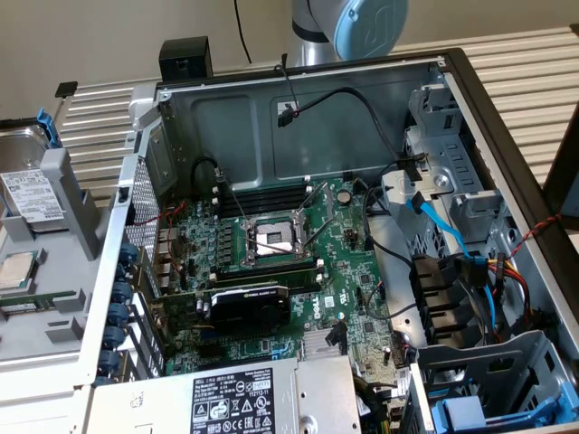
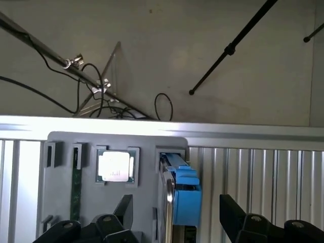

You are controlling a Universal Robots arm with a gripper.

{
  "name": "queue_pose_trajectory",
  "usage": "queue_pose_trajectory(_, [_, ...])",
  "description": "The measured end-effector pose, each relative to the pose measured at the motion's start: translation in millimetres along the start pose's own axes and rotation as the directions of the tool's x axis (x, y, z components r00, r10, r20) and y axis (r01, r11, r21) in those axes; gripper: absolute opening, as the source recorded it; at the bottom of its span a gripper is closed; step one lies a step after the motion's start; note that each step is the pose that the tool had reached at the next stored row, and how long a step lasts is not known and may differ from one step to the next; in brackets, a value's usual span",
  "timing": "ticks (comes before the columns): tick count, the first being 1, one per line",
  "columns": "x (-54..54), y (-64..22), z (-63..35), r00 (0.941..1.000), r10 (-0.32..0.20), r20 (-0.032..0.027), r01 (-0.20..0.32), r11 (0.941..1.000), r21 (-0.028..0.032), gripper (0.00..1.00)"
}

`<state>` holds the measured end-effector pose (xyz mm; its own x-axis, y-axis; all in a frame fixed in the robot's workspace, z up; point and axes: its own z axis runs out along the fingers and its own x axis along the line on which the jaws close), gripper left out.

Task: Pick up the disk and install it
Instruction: 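Pick up the disk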

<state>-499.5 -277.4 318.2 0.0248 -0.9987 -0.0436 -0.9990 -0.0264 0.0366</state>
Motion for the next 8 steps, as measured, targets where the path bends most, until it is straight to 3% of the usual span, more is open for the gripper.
queue_pose_trajectory(4, [0.9,-0.2,6.2,1.0000,0.000,0.0068,0.000,1.0000,-0.0031,0.78])
queue_pose_trajectory(8, [1.6,-0.4,11.0,0.9999,-0.011,0.0109,0.012,0.9999,-0.0111,0.78])
